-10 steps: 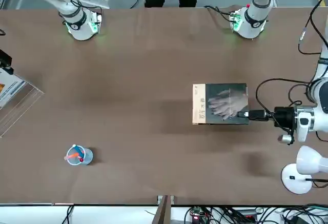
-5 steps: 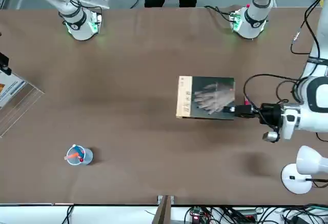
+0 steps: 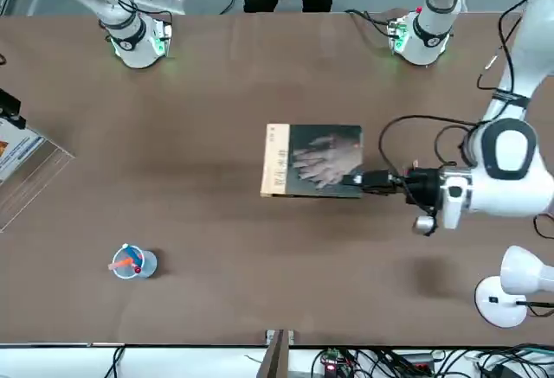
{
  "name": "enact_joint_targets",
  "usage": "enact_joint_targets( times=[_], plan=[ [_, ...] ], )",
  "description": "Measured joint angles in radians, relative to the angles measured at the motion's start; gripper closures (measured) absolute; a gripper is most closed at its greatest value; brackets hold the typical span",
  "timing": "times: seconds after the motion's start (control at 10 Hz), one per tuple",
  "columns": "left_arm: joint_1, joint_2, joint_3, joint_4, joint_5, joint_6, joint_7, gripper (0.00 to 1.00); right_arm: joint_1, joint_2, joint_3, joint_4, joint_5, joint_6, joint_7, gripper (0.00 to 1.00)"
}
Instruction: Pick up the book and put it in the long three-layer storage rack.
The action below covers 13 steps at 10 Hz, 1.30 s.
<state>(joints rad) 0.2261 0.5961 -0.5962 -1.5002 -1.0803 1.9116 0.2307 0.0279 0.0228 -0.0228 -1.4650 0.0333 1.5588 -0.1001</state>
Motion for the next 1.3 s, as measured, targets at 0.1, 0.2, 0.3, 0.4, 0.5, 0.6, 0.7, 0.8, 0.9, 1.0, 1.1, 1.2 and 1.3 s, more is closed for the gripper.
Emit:
enact_joint_targets(
  times=[0.1, 0.2, 0.3, 0.4, 0.5, 0.6, 0.7, 0.8, 0.9, 1.0, 1.1, 1.2, 1.3],
  plan=[
    [-0.019, 0.0, -0.005, 0.0, -0.002, 0.026, -0.006, 0.96, 0.0, 0.0, 0.0, 0.0, 0.0, 0.0, 0.002, 0.0],
    [-0.039, 0.0, -0.009, 0.0, -0.012, 0.053, -0.011, 0.96, 0.0, 0.0, 0.0, 0.0, 0.0, 0.0, 0.003, 0.0],
    [-0.057, 0.001, -0.012, 0.0, -0.036, 0.08, -0.013, 0.96, 0.0, 0.0, 0.0, 0.0, 0.0, 0.0, 0.003, 0.0],
    [-0.075, 0.001, -0.013, 0.0, -0.06, 0.102, -0.013, 0.96, 0.0, 0.0, 0.0, 0.0, 0.0, 0.0, 0.003, 0.0],
    [-0.096, 0.003, -0.014, 0.0, -0.076, 0.12, -0.013, 0.96, 0.0, 0.0, 0.0, 0.0, 0.0, 0.0, 0.003, 0.0],
    [-0.117, 0.004, -0.015, 0.0, -0.088, 0.139, -0.013, 0.96, 0.0, 0.0, 0.0, 0.0, 0.0, 0.0, 0.003, 0.0],
    [-0.14, 0.007, -0.015, 0.0, -0.105, 0.161, -0.013, 0.96, 0.0, 0.0, 0.0, 0.0, 0.0, 0.0, 0.003, 0.0],
    [-0.159, 0.01, -0.015, 0.0, -0.124, 0.18, -0.013, 0.96, 0.0, 0.0, 0.0, 0.0, 0.0, 0.001, 0.003, 0.0],
    [-0.174, 0.014, -0.015, 0.001, -0.142, 0.19, -0.013, 0.96, 0.0, 0.0, 0.0, 0.0, 0.0, 0.002, 0.003, 0.0],
    [-0.184, 0.018, -0.015, 0.001, -0.154, 0.196, -0.013, 0.96, 0.0, 0.0, 0.0, 0.0, -0.001, 0.003, 0.004, 0.0],
    [-0.191, 0.024, -0.015, 0.002, -0.163, 0.203, -0.013, 0.96, 0.0, 0.0, 0.0, 0.0, -0.001, 0.003, 0.004, 0.0],
    [-0.194, 0.031, -0.015, 0.002, -0.169, 0.207, -0.013, 0.96, 0.0, 0.0, 0.0, -0.001, -0.001, 0.001, 0.005, 0.0],
    [-0.198, 0.038, -0.015, 0.003, -0.172, 0.209, -0.012, 0.96, 0.0, 0.001, 0.0, -0.004, -0.001, -0.001, 0.006, 0.0]
  ],
)
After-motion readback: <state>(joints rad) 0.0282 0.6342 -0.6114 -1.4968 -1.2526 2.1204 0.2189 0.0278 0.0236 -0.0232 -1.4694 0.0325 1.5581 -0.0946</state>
